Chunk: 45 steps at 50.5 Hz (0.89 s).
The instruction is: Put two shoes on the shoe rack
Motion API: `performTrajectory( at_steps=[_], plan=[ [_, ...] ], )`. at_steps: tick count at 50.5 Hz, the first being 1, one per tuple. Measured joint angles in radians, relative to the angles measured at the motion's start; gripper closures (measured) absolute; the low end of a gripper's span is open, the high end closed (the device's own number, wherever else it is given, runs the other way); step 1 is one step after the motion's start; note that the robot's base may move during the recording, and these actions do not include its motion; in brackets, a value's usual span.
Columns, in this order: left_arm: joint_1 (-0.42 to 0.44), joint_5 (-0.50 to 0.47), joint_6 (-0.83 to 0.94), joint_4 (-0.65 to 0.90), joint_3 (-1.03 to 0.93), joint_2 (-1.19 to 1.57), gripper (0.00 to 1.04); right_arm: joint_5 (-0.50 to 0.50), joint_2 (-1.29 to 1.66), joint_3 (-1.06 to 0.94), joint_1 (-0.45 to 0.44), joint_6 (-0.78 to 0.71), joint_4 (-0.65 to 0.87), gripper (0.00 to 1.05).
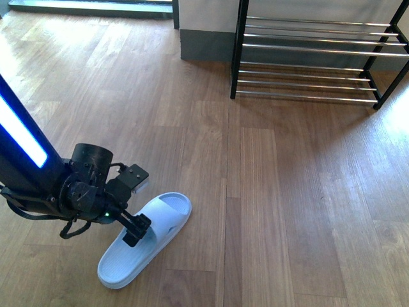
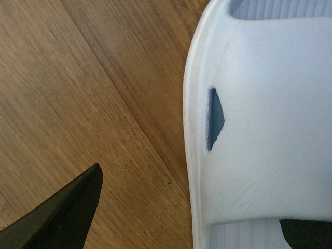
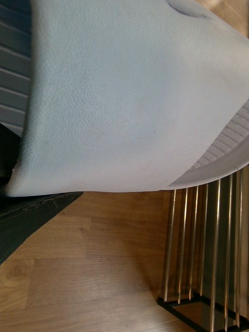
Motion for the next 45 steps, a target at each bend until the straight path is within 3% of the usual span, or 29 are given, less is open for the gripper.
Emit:
performTrajectory(
  at_steps=[6, 9, 23, 34, 45],
  plan=[
    [-0.006, 0.003, 0.003, -0.009, 0.033, 0.023, 0.1, 0.0, 0.0, 0.0, 0.0, 0.0, 0.0, 1.03],
    [-0.008, 0.003, 0.004, -0.011, 0.044, 0.033, 0.17, 0.0, 0.0, 0.0, 0.0, 0.0, 0.0, 1.03],
    [-0.018, 0.014, 0.017, -0.024, 0.069, 0.063, 0.67, 0.0, 0.0, 0.0, 0.0, 0.0, 0.0, 1.03],
    [-0.031, 0.005, 0.013, 0.0, 0.036, 0.051, 0.99, 0.0, 0.0, 0.0, 0.0, 0.0, 0.0, 1.03],
    [-0.021, -0.006, -0.051, 0.097, -0.011, 0.027, 1.03, 0.0, 0.0, 0.0, 0.0, 0.0, 0.0, 1.03]
  ],
)
